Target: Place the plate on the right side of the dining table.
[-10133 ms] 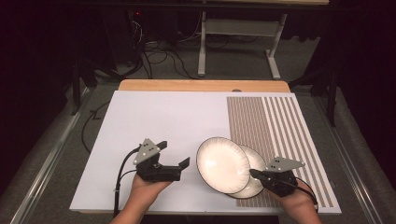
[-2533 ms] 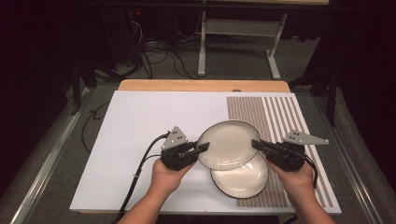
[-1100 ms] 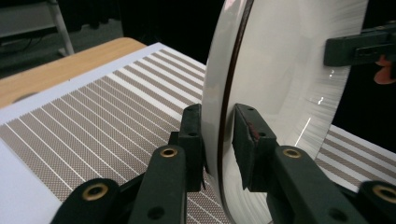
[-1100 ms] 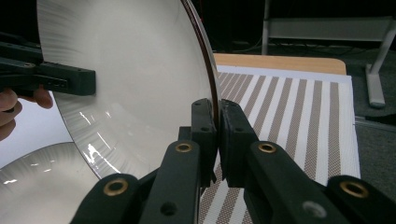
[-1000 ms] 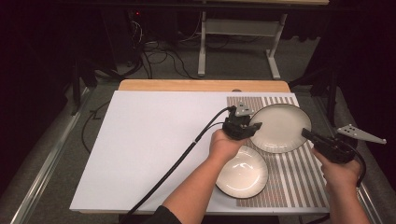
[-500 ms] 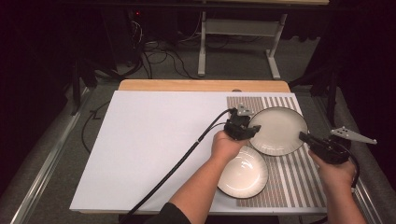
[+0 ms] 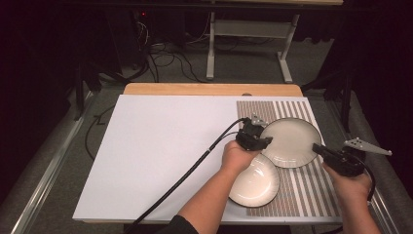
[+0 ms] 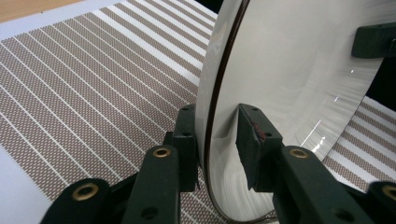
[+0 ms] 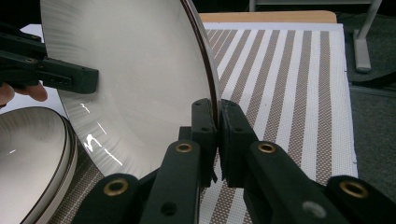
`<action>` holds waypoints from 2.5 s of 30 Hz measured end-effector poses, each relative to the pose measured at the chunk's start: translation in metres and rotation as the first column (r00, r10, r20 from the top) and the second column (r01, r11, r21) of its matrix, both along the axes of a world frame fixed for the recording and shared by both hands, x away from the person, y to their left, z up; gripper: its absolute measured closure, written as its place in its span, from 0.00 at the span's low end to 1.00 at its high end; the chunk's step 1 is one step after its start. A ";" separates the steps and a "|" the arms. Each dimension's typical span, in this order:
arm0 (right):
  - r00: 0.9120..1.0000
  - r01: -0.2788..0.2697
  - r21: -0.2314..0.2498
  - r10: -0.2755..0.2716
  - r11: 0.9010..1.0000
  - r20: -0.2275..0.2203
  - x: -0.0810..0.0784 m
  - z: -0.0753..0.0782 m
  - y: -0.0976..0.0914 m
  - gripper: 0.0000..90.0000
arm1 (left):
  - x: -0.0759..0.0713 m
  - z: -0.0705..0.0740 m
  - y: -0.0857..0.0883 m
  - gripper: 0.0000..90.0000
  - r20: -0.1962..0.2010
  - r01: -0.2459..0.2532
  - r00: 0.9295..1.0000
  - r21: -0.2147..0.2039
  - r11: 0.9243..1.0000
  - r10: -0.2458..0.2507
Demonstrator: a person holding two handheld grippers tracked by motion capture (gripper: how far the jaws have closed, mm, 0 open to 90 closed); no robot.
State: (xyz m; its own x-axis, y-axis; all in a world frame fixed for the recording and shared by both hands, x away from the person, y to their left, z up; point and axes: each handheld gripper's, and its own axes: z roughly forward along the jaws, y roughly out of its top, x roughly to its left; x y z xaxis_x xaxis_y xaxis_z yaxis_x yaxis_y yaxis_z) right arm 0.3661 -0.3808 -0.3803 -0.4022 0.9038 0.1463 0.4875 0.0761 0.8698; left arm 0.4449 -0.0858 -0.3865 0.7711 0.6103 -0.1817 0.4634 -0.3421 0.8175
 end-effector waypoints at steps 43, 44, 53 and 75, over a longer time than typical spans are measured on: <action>0.999 0.027 -0.018 -0.028 0.999 -0.040 0.009 -0.007 0.000 0.95 | -0.089 0.010 0.167 0.10 0.204 -0.175 0.958 -0.134 0.975 0.200; 0.999 0.026 -0.018 -0.027 1.000 -0.041 0.009 -0.007 0.000 0.95 | -0.093 0.010 0.174 0.08 0.203 -0.177 0.958 -0.136 0.975 0.202; 0.998 0.038 -0.020 -0.039 0.999 -0.058 0.013 -0.008 0.000 0.94 | -0.128 0.005 0.230 0.00 0.221 -0.224 0.941 -0.155 0.962 0.255; 0.969 0.110 0.050 -0.096 0.993 -0.226 0.046 -0.024 -0.004 0.89 | -0.136 -0.006 0.273 0.00 0.167 -0.301 0.924 -0.241 0.923 0.345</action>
State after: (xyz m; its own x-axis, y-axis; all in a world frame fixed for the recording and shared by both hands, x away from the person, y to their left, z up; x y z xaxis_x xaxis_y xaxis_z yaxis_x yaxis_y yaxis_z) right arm 0.4125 -0.3848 -0.4039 -0.2581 0.9252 0.2782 0.6722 -0.0348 0.7396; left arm 0.3094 0.1876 -0.3930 0.5717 0.7978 -0.1918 0.3365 -0.0148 0.9416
